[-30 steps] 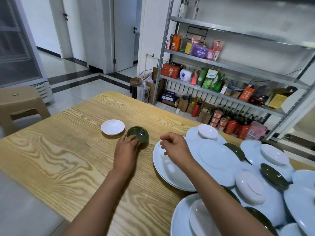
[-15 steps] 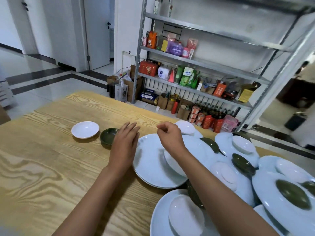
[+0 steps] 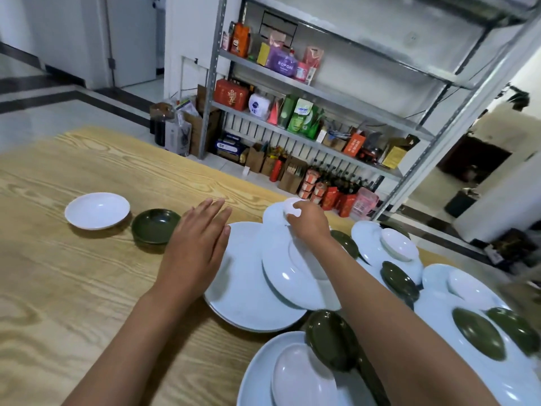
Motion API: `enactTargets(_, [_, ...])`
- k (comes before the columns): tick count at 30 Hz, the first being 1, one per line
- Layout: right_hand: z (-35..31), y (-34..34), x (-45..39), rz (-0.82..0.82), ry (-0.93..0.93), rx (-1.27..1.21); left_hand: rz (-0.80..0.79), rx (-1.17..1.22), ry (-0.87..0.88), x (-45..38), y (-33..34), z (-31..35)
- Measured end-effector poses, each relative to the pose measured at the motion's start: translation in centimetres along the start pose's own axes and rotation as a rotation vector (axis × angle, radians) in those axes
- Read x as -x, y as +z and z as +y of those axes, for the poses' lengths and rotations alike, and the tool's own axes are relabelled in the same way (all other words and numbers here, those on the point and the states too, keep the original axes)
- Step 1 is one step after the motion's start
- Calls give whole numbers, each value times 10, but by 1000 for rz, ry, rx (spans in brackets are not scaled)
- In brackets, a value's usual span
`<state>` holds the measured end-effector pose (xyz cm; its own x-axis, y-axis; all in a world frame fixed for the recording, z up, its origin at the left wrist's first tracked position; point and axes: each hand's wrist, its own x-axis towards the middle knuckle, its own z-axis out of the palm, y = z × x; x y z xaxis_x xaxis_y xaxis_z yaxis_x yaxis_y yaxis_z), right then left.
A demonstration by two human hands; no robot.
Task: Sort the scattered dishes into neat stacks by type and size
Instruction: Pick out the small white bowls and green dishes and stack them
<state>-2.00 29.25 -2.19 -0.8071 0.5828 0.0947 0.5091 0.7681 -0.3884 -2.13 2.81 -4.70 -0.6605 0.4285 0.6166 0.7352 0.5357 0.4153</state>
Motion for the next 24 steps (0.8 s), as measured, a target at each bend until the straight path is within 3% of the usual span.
enactTargets(4, [-3, 10, -4, -32, 91, -75, -52, -27, 31, 0, 12, 1])
enactTargets(15, [-19, 3, 7, 59, 73, -117, -52, -7, 9, 1, 14, -4])
enactTargets(19, [-31, -10, 20, 166, -21, -282, -38, 8, 7, 2, 13, -6])
enactTargets(24, [-56, -16, 52, 144, -192, -333, 2, 84, -42, 4, 4, -5])
